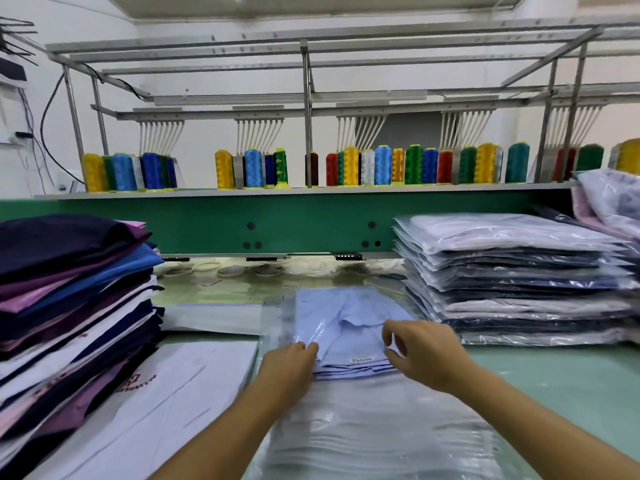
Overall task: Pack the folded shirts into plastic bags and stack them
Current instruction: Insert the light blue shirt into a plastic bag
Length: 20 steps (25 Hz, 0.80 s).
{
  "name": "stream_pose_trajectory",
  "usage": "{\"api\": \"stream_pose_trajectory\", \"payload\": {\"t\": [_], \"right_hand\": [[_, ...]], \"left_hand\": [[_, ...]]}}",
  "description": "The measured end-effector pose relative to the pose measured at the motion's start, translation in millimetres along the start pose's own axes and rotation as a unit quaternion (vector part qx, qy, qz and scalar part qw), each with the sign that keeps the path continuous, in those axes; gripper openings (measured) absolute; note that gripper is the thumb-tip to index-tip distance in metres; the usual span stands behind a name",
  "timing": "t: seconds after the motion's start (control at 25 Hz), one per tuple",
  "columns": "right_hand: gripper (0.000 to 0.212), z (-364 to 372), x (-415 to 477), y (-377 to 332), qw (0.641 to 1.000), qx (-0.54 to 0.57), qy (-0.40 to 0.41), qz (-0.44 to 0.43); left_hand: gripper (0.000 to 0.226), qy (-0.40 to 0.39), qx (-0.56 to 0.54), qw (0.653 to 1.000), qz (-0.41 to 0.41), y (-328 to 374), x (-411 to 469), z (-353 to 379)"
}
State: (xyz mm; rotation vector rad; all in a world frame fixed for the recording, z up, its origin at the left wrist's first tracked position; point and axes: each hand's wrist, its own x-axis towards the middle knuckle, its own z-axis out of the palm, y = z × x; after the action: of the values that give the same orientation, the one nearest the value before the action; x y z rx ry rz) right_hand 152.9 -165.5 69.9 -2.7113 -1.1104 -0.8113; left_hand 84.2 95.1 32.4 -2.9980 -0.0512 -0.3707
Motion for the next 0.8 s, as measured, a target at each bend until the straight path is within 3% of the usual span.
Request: {"api": "stream_pose_trajectory", "payload": {"t": [0.12, 0.2, 0.32, 0.56, 0.68, 0.8], "right_hand": [[0.049, 7, -14, 26, 0.995, -0.033, -0.087, 0.017], [0.049, 16, -23, 40, 0.985, -0.031, -0.157, 0.058], [0.046, 24, -26, 47, 0.982, -0.02, -0.173, 0.08], [0.077, 19, -26, 40, 0.98, -0.061, -0.188, 0.003], [0.086, 13, -39, 35, 0.968, 0.014, -0.251, 0.004], [0.08, 4, -46, 33, 0.948, 0.069, -0.311, -0.001]], "left_hand": [[0.024, -0.018, 0.032, 0.999, 0.011, -4, 0, 5], [0.026, -0.021, 0.039, 0.999, 0.017, -8, -1, 6], [0.034, -0.035, 0.019, 0.999, 0.017, -16, -5, 3], [0.029, -0.052, -0.108, 0.992, 0.038, -36, -20, -7], [0.052, -0.09, -0.186, 0.978, 0.043, -44, -35, -4], [0.059, -0.146, -0.21, 0.966, 0.042, -48, -46, -6]]}}
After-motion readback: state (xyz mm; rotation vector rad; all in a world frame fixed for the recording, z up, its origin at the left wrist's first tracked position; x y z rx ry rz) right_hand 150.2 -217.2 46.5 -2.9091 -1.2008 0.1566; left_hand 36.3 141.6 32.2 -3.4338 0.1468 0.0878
